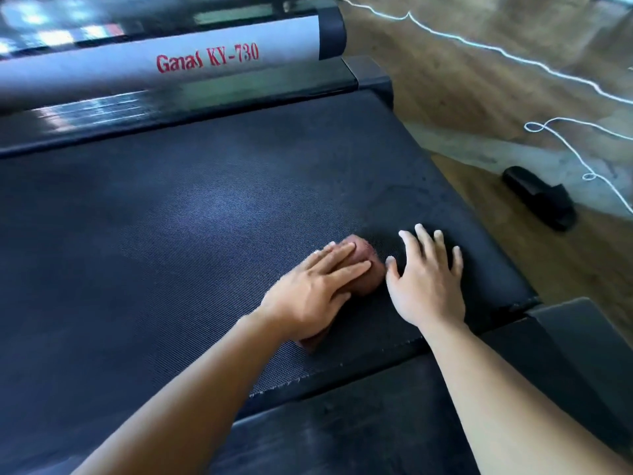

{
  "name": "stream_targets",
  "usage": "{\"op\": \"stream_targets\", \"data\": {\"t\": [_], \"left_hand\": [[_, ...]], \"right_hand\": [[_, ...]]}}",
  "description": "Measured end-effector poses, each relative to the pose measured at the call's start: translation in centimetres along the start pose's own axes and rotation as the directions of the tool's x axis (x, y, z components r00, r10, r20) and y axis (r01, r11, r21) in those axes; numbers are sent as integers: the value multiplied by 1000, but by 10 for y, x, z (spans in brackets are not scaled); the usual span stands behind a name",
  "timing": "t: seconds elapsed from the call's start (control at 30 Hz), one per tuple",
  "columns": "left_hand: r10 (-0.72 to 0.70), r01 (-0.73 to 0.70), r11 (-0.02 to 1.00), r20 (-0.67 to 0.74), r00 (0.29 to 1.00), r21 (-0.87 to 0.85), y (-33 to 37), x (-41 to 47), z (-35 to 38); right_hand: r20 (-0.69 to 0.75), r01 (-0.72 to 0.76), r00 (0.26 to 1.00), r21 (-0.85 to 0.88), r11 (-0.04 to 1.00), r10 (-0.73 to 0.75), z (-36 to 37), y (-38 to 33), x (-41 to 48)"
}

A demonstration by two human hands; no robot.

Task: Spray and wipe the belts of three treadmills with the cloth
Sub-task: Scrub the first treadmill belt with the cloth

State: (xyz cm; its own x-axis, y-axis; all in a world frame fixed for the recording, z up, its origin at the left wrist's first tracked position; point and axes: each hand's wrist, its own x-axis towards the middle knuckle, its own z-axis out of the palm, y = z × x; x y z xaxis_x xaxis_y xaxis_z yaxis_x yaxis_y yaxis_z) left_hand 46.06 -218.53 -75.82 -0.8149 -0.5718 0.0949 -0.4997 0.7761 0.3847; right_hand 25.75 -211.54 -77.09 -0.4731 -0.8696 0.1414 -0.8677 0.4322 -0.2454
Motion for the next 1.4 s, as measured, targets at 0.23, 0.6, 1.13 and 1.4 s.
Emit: {"op": "stream_targets", "data": {"t": [0.23,0.6,1.13,1.4], "left_hand": [[108,-110,993,63,992,30,-24,-50,-4],[-272,269,962,-62,960,-55,-12,32,0],[238,-241,971,153,959,-3,79,65,38],[-49,49,999,41,998,-10,42,133,23]], "right_hand": [[-13,1,1000,16,1000,-1,0,1,0],[104,0,994,153,988,-16,-24,32,-4],[14,-201,979,-66,977,202,-63,128,-51],[32,-180,982,-123,976,185,-61,130,-50]]}}
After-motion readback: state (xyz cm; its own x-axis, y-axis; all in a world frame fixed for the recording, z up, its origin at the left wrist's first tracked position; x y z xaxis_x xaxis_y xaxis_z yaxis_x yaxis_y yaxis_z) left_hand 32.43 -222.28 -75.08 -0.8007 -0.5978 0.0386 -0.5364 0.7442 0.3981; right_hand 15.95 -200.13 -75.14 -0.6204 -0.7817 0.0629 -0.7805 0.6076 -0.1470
